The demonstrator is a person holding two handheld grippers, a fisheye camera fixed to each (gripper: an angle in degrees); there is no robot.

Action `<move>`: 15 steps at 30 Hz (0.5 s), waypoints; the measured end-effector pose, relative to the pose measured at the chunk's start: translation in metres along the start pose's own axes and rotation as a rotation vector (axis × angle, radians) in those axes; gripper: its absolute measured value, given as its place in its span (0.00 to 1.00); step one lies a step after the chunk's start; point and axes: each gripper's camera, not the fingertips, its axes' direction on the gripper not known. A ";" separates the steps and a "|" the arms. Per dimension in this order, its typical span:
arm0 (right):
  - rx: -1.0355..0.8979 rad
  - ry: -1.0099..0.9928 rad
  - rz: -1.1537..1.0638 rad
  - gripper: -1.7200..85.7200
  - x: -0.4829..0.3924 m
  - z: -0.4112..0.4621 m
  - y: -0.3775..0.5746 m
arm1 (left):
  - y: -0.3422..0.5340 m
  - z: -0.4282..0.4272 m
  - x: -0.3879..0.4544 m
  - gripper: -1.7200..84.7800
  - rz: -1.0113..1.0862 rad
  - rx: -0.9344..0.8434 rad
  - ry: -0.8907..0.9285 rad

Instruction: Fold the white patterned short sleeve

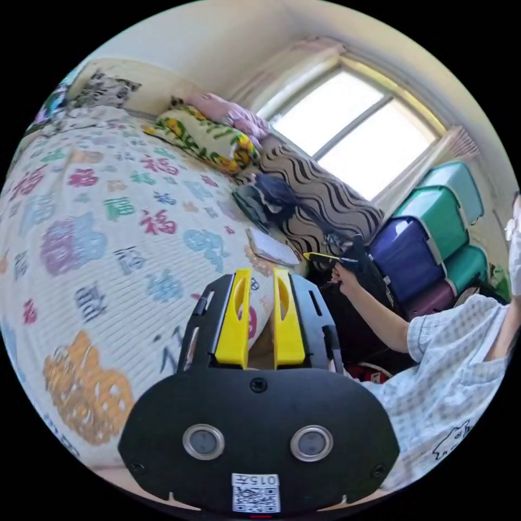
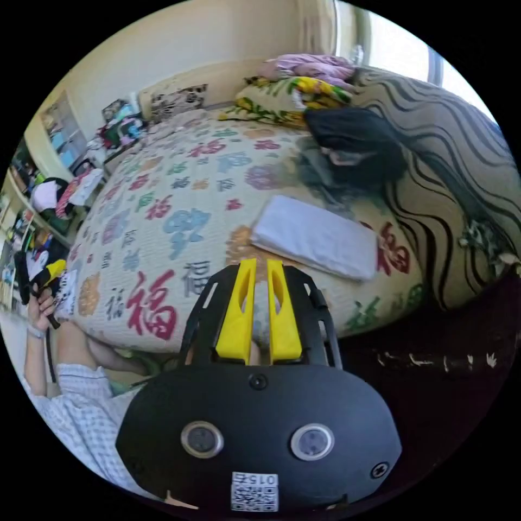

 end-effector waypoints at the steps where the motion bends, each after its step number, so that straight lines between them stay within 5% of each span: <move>1: -0.005 0.025 0.013 0.08 0.011 -0.003 0.000 | -0.012 0.028 0.005 0.10 0.015 -0.023 0.015; 9: -0.212 0.130 0.094 0.11 0.124 -0.001 -0.038 | -0.125 0.396 0.031 0.09 -0.010 -0.378 -0.007; 15: -0.276 0.131 0.139 0.10 0.164 -0.008 -0.063 | -0.148 0.553 0.011 0.10 -0.093 -0.466 -0.115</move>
